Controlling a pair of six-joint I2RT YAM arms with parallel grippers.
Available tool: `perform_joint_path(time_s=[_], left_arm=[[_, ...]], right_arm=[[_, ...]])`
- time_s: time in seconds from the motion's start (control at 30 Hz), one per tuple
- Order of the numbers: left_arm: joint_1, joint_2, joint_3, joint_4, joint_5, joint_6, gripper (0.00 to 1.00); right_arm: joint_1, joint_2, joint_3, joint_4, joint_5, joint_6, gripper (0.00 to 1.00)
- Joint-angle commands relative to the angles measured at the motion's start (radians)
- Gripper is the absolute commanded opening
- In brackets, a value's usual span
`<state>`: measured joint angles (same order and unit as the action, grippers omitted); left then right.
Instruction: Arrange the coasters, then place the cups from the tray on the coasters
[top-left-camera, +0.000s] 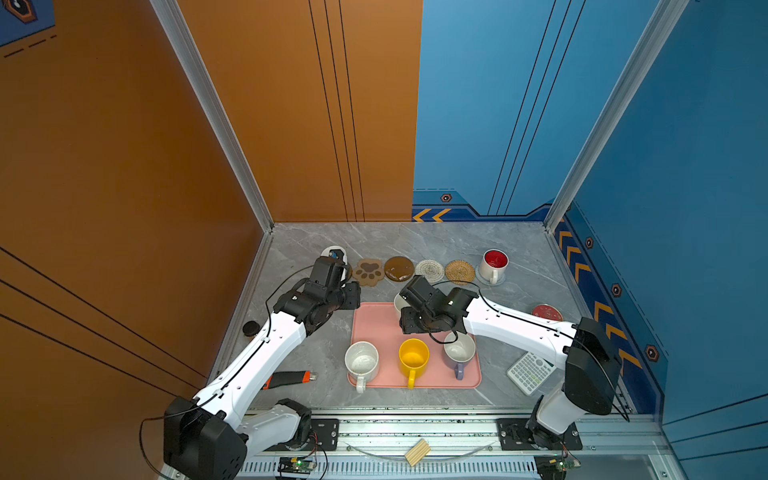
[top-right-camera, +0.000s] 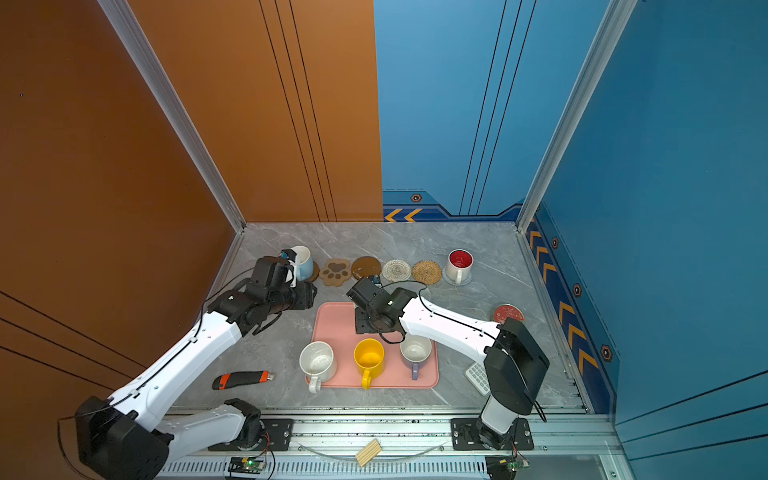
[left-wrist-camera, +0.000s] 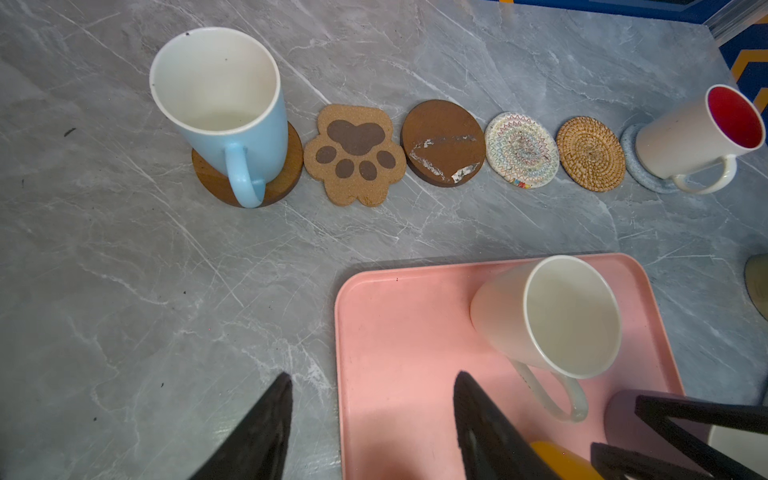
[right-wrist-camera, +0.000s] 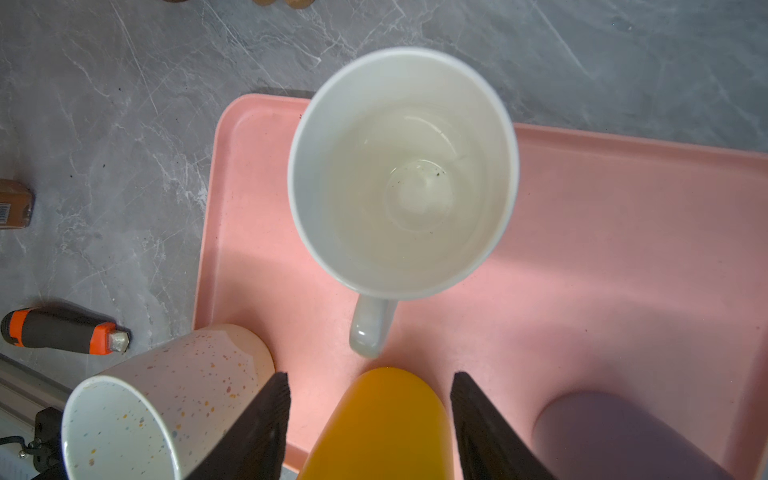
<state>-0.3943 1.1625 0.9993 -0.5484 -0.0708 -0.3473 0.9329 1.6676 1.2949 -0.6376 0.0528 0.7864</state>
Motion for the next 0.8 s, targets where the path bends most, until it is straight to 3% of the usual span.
perform_joint_path(time_s=[0.0, 0.77], left_arm=[[-0.008, -0.024, -0.013, 0.005, -0.018, 0.007, 0.63], [-0.008, -0.03, -0.033, 0.005, -0.005, 0.008, 0.64]], right_arm=[[0.006, 0.029, 0.033, 0.002, 0.017, 0.028, 0.59], [0.008, 0.16, 0.09, -0.003, 0.087, 0.08, 0.46]])
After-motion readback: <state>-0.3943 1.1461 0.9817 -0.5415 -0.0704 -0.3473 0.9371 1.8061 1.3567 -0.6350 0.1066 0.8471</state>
